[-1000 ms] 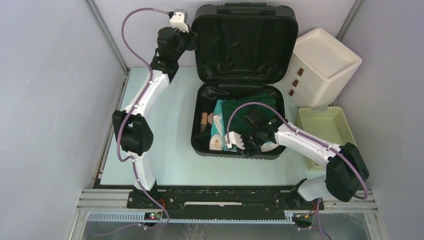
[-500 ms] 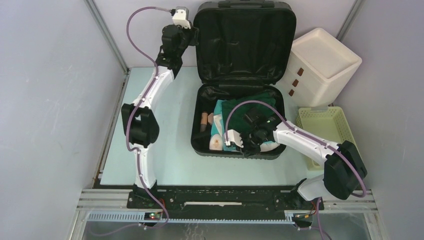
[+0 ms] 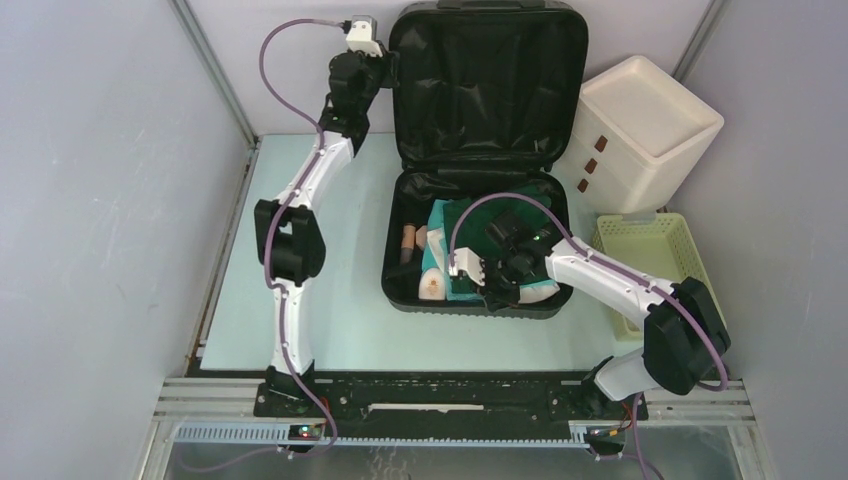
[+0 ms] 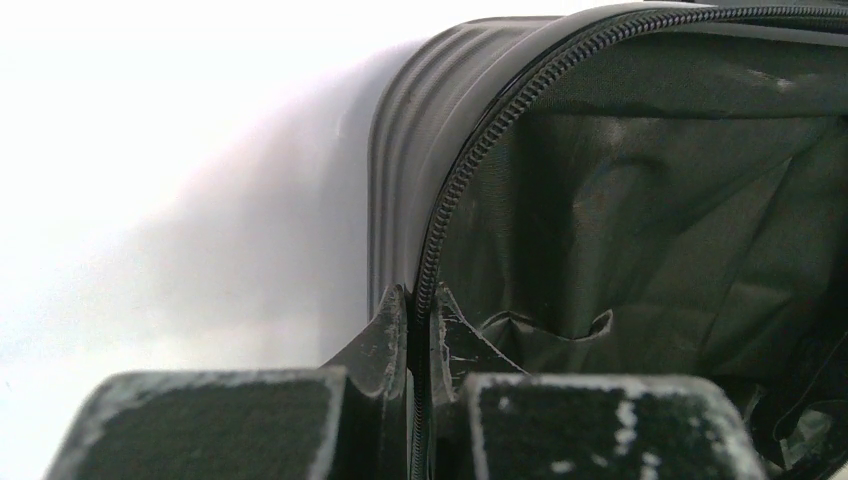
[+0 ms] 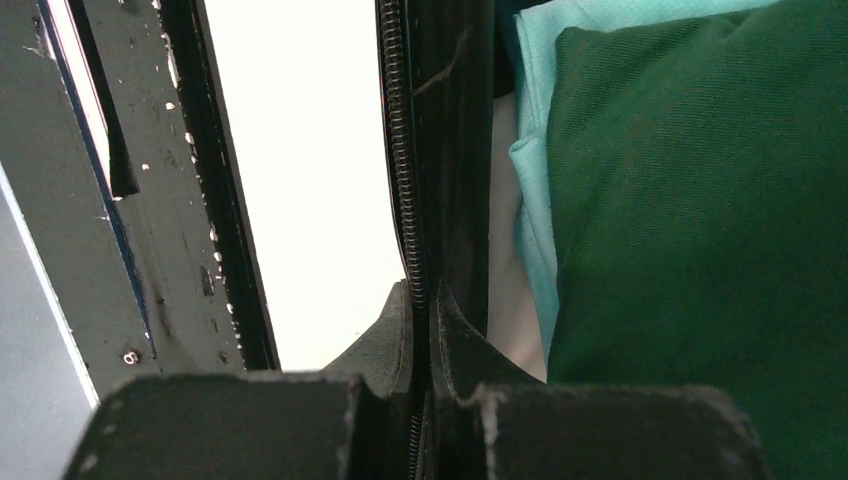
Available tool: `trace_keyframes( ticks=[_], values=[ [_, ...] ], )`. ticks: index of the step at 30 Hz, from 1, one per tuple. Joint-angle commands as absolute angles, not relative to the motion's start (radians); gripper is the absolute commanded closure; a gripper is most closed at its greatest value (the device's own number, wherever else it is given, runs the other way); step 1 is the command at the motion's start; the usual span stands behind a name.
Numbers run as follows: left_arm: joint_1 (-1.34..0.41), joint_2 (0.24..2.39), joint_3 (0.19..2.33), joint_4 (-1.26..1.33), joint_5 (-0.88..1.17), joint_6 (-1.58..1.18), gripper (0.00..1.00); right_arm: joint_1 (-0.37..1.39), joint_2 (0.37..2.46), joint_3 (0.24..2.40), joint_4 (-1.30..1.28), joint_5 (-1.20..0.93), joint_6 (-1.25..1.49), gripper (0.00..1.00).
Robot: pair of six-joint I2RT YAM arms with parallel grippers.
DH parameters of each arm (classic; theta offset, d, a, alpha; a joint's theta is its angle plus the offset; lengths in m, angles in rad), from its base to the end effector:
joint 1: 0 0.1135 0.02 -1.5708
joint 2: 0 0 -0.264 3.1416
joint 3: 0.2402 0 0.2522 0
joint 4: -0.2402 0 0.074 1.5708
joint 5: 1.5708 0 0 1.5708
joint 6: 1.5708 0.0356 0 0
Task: Open, take out, and arrange the luggage
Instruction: Open the luggage at the center of the board.
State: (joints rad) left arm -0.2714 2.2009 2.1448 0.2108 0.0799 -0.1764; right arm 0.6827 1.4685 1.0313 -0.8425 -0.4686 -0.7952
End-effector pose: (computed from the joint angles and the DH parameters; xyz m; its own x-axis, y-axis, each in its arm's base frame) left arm 0.5115 -0.1453 0.3898 0.0859 -0.2055 -0.9749 0.3639 0.9174 -0.1613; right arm 0.1999 0.1833 0.2254 -0.0467 -0.8590 -0.5098 -0.9952 -0.0041 0.0980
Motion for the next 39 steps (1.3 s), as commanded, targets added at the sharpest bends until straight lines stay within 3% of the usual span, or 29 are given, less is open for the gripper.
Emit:
trace_keyframes(
  ticks=[1, 16, 27, 39],
  values=[
    [-0.279, 2.217, 2.237, 0.298, 0.120, -0.249, 1.00, 0.677, 1.559, 0.998, -0.670, -0.318, -0.720, 0.96],
    [-0.279, 2.285, 2.269, 0.404, 0.141, -0.308, 1.00, 0.632, 1.636, 1.029, -0.568, -0.166, -0.645, 0.96],
    [-0.280, 2.273, 2.219, 0.598, 0.298, -0.255, 1.00, 0.610, 1.684, 1.074, -0.561, -0.124, -0.644, 0.95],
    [-0.280, 2.304, 2.255, 0.621, 0.212, -0.235, 1.00, 0.557, 1.716, 1.151, -0.558, -0.119, -0.665, 0.95]
  ],
)
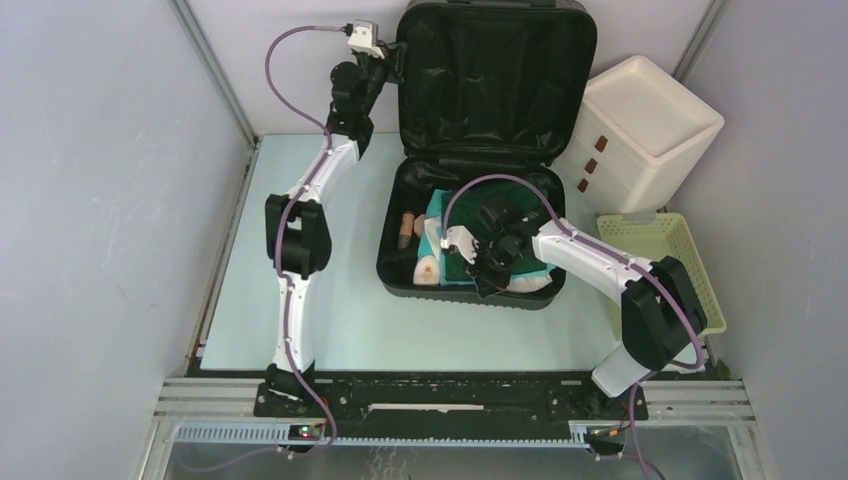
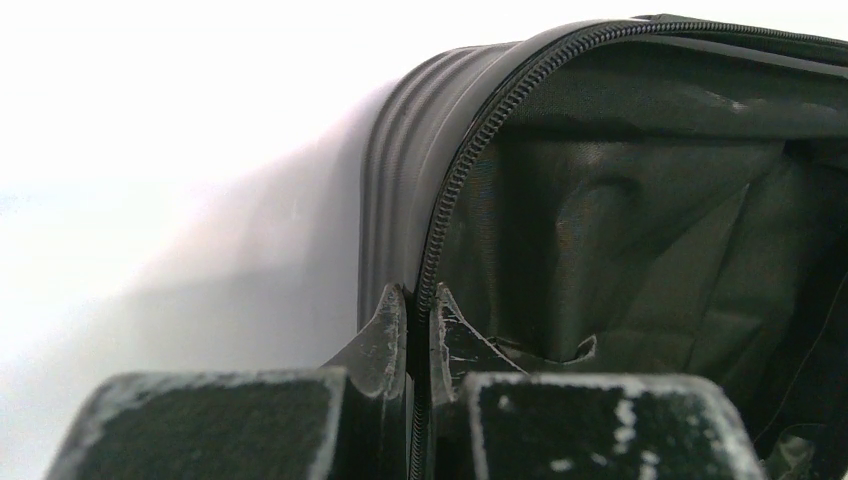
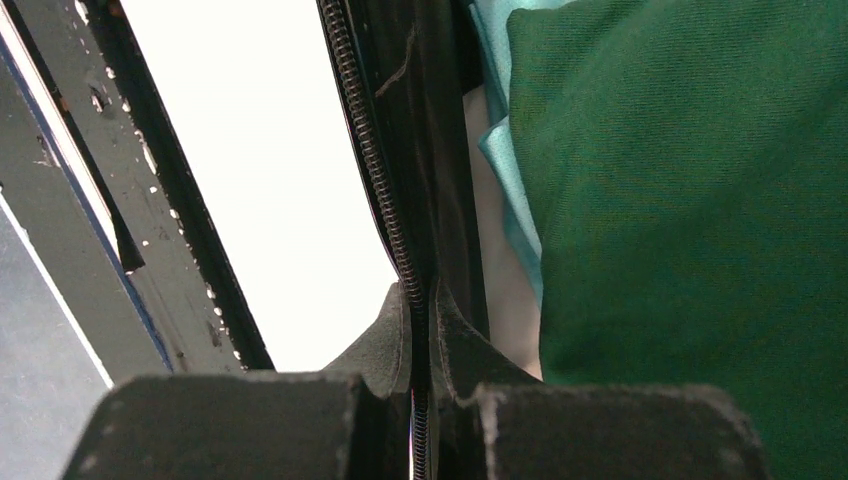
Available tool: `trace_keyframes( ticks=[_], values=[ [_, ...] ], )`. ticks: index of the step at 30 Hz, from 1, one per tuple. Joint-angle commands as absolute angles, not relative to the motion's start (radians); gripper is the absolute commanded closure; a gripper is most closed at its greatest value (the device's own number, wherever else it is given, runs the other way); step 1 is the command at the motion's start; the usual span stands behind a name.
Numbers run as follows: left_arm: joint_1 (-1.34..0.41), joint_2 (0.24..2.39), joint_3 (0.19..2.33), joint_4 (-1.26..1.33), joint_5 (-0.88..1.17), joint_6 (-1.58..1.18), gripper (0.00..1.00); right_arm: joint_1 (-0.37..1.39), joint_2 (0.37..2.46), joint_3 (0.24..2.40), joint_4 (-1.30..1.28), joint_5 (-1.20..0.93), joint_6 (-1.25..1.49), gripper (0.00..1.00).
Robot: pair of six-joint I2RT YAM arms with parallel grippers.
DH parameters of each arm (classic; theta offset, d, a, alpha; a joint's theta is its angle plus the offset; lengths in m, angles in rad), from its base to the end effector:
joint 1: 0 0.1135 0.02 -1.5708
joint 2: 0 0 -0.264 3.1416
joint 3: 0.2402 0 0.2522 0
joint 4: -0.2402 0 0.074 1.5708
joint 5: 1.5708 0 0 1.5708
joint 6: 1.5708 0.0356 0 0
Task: Open, take out, and arrange the luggage
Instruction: Open the luggage at the center of the board.
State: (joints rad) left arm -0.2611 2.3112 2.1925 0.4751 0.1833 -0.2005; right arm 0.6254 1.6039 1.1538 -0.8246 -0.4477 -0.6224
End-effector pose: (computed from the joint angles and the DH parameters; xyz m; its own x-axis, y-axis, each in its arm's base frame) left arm 0.5302 -0.1484 0.3770 0.2469 -0.2687 -0.9310 0.4776 0.8697 -0.1243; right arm 0.2394 0.1918 0.2233 -0.2627 -0.8379 -0.4785 -0.9640 0.2073 0.1663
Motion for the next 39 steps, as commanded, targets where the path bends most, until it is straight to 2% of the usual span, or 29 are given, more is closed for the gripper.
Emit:
trace_keyframes(
  ticks=[1, 6, 11, 15, 17, 27, 36, 38, 39],
  values=[
    [-0.281, 2.313, 2.267, 0.621, 0.209, -0.243, 1.00, 0.556, 1.725, 1.158, -0.557, -0.113, -0.667, 0.95],
    [-0.281, 2.349, 2.301, 0.632, 0.172, -0.266, 1.00, 0.539, 1.744, 1.177, -0.549, -0.095, -0.670, 0.95],
    [-0.281, 2.360, 2.292, 0.646, 0.125, -0.296, 0.92, 0.522, 1.775, 1.197, -0.546, -0.088, -0.667, 0.92],
    [-0.281, 2.335, 2.244, 0.655, 0.103, -0.304, 0.79, 0.525, 1.780, 1.203, -0.562, -0.112, -0.668, 0.85],
    [-0.281, 2.315, 2.212, 0.664, 0.091, -0.303, 0.69, 0.532, 1.779, 1.203, -0.566, -0.126, -0.665, 0.81],
    [-0.278, 2.150, 1.979, 0.749, 0.105, -0.285, 0.37, 0.562, 1.744, 1.189, -0.568, -0.141, -0.659, 0.44],
    [-0.259, 1.852, 1.585, 0.787, 0.104, -0.268, 0.12, 0.558, 1.597, 1.189, -0.644, -0.238, -0.688, 0.26],
    [-0.258, 1.776, 1.502, 0.760, 0.113, -0.263, 0.09, 0.551, 1.559, 1.189, -0.673, -0.267, -0.698, 0.15],
    [-0.258, 1.741, 1.473, 0.726, 0.128, -0.253, 0.08, 0.545, 1.540, 1.189, -0.687, -0.288, -0.702, 0.05]
  ],
)
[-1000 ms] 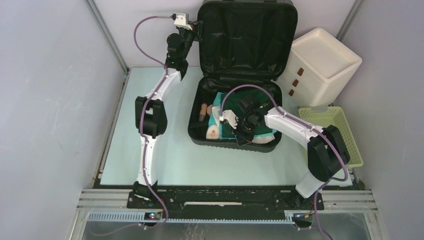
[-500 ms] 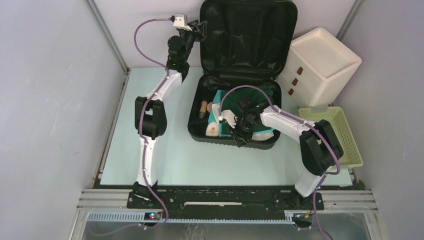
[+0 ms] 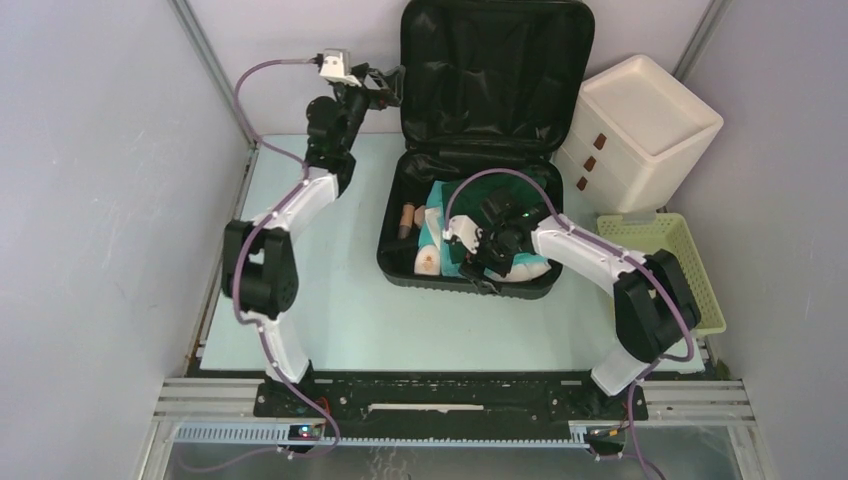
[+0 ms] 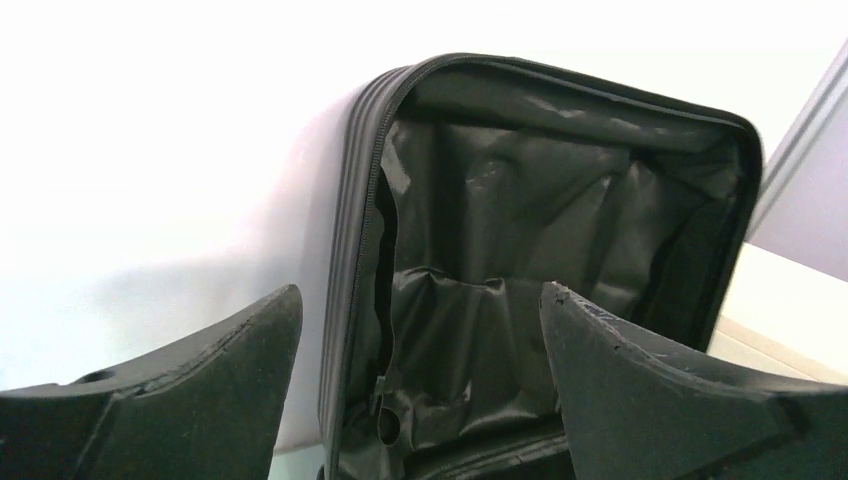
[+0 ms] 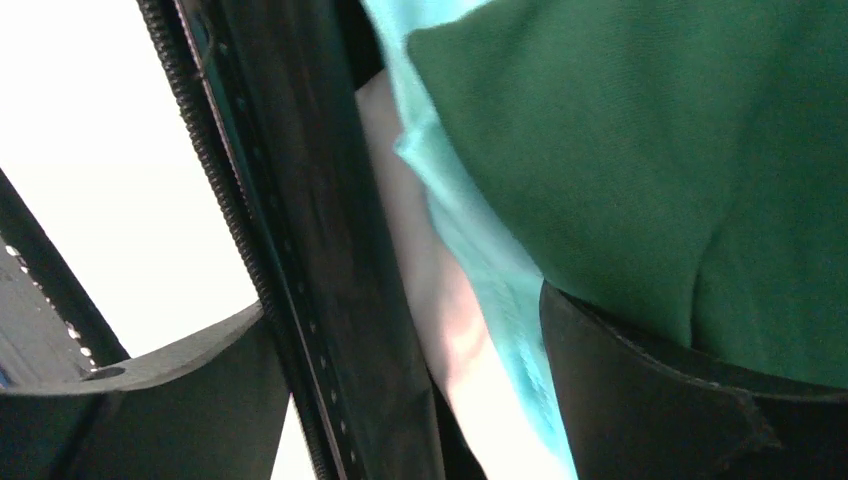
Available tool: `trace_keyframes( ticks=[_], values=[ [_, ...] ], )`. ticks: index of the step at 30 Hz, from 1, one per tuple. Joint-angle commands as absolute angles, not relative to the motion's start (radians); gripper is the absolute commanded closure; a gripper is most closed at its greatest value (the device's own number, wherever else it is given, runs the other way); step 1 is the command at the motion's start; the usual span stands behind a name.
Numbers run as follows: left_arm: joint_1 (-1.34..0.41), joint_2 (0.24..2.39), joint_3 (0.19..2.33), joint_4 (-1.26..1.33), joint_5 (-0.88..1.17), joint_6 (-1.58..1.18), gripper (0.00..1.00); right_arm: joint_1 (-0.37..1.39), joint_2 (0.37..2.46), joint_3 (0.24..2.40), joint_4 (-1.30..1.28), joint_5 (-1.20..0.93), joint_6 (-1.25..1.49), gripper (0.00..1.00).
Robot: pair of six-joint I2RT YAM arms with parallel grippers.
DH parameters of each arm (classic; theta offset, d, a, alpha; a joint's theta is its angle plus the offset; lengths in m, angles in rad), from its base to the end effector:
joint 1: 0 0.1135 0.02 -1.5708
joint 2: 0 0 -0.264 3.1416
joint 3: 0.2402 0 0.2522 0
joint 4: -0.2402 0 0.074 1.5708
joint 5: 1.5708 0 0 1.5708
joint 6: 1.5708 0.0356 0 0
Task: Open, take out, and arrange the luggage
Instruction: Open the luggage at the center of the board, then move the bin to the center of the board.
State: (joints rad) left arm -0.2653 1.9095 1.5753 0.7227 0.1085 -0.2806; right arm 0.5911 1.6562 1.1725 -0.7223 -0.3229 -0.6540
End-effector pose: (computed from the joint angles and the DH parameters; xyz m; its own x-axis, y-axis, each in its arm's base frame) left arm 0.4429 -0.1243 0.3803 0.2523 -0.3538 -0.9006 0.4446 0.8691 -0.2169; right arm 0.2642 0.1909 0.2151 -0.2370 -0.8538 -0.4635 -0.9659 0.2582 0.0182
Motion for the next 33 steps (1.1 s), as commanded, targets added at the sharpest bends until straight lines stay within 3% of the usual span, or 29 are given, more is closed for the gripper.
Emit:
trace_keyframes(
  ticks=[1, 12, 19, 25, 29, 33],
  values=[
    [-0.259, 1.702, 1.446, 0.683, 0.140, -0.240, 0.07, 0.540, 1.522, 1.188, -0.704, -0.311, -0.708, 0.01],
    [-0.254, 1.253, 1.160, 0.230, 0.274, -0.255, 0.00, 0.473, 1.288, 1.160, -0.920, -0.598, -0.854, 0.00],
    [-0.233, 1.015, 1.015, 0.037, 0.367, -0.257, 0.00, 0.262, 1.047, 1.159, -1.052, -0.820, -0.941, 0.00],
    [-0.219, 0.821, 0.878, -0.126, 0.354, -0.250, 0.00, 0.035, 0.945, 1.130, -0.982, -0.813, -0.648, 0.00],
    [-0.219, 0.725, 0.775, -0.227, 0.346, -0.175, 0.00, -0.113, 0.934, 1.074, -1.011, -0.897, -0.608, 0.00],
    [-0.220, 0.632, 0.660, -0.265, 0.341, -0.128, 0.00, -0.316, 0.842, 0.911, -0.780, -0.882, -0.404, 0.00]
  ],
)
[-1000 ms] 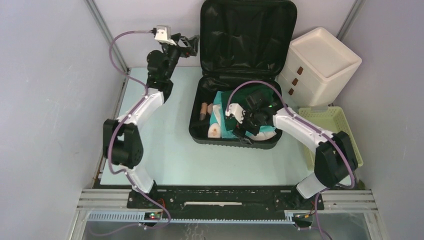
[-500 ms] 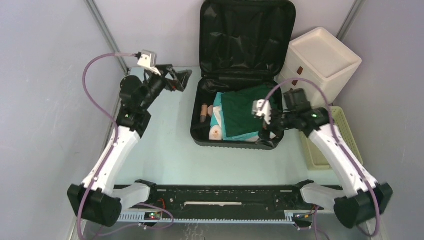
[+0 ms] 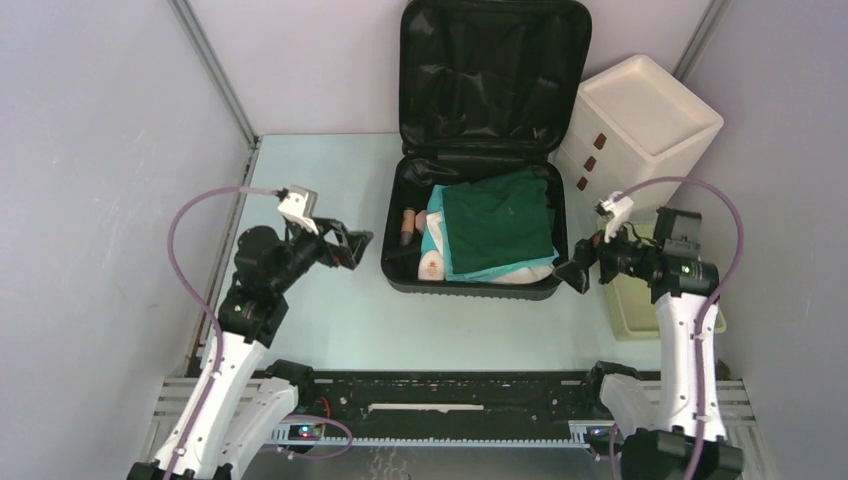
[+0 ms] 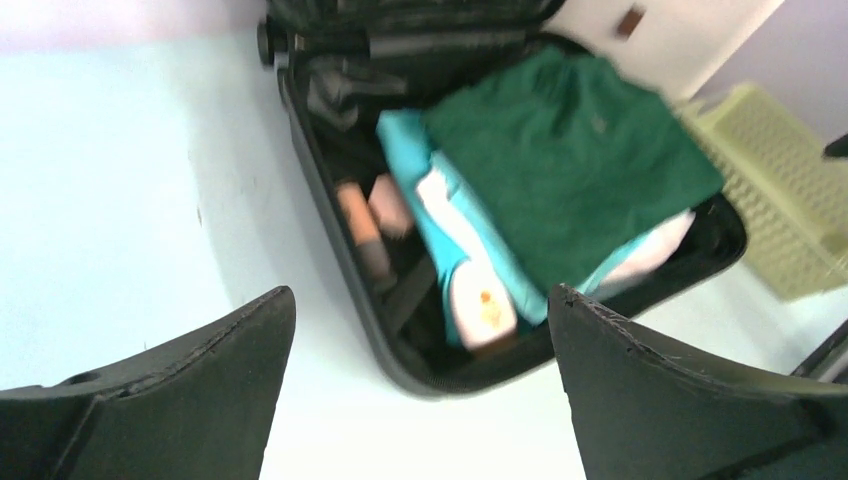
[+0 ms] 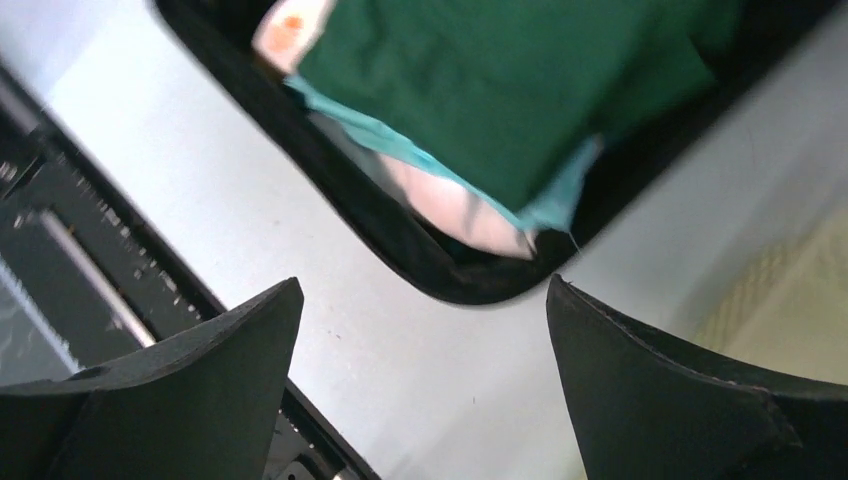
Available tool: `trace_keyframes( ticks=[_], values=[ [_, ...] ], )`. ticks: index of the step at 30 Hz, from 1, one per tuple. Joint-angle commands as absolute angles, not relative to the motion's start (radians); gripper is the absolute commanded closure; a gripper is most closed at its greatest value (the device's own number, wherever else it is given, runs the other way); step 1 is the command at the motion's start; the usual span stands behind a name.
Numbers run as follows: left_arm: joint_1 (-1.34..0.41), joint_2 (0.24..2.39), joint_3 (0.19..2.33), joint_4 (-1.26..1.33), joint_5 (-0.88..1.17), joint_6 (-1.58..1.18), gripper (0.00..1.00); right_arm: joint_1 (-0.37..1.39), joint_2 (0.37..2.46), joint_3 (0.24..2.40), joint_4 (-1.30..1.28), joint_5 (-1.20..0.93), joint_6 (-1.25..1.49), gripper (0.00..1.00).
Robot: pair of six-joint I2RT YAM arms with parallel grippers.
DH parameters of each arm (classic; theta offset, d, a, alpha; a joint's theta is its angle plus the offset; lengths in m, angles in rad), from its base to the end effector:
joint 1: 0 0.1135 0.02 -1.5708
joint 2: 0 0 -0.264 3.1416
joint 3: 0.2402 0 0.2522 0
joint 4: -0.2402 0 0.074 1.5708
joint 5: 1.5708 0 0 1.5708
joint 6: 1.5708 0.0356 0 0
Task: Open, take out, and arrange the luggage
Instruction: Move the bin to the center of the board.
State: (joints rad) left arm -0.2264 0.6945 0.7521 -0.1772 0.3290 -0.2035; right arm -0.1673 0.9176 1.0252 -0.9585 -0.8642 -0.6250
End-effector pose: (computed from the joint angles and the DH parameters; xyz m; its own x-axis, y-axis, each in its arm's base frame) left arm 0.1584 -0.0483 0.3436 -0.2200 -0.1456 -0.9646 0.4907 0.8381 -0.2384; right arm 0.1630 -0.0001 0.3361 -0.3752 -0.3219 -0.8693 -0.7471 0.6601 0.0780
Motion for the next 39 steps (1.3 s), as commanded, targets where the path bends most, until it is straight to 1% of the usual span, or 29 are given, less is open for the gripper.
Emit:
trace_keyframes(
  ticks=[1, 4, 8, 15, 20, 24, 28, 29, 31, 33, 39],
  values=[
    [-0.220, 0.613, 0.636, -0.267, 0.335, -0.124, 0.00, -0.342, 0.819, 0.886, -0.721, -0.841, -0.349, 0.00],
    [-0.219, 0.576, 0.610, -0.264, 0.317, -0.114, 0.00, -0.436, 0.802, 0.796, -0.596, -0.733, -0.269, 0.02],
    [-0.220, 0.572, 0.618, -0.264, 0.307, -0.110, 0.00, -0.475, 0.866, 0.738, -0.509, -0.637, -0.253, 0.07],
    [-0.220, 0.562, 0.613, -0.255, 0.336, -0.130, 0.00, -0.475, 0.991, 0.723, -0.459, -0.510, -0.277, 0.12],
    [-0.221, 0.571, 0.611, -0.248, 0.348, -0.136, 0.00, -0.471, 1.060, 0.723, -0.454, -0.453, -0.294, 0.20],
    [-0.221, 0.593, 0.612, -0.243, 0.361, -0.142, 0.00, -0.437, 1.130, 0.724, -0.439, -0.383, -0.317, 0.25],
    [-0.219, 0.620, 0.617, -0.239, 0.365, -0.144, 0.00, -0.396, 1.180, 0.727, -0.445, -0.327, -0.334, 0.25],
    [-0.220, 0.632, 0.619, -0.237, 0.367, -0.145, 0.00, -0.394, 1.192, 0.727, -0.451, -0.326, -0.337, 0.26],
    [-0.220, 0.663, 0.626, -0.234, 0.373, -0.152, 0.01, -0.395, 1.203, 0.733, -0.476, -0.347, -0.346, 0.33],
    [-0.219, 0.698, 0.637, -0.238, 0.394, -0.169, 0.02, -0.387, 1.209, 0.741, -0.513, -0.411, -0.364, 0.40],
    [-0.220, 0.720, 0.638, -0.226, 0.460, -0.168, 0.03, -0.287, 1.225, 0.770, -0.637, -0.605, -0.448, 0.44]
  ],
)
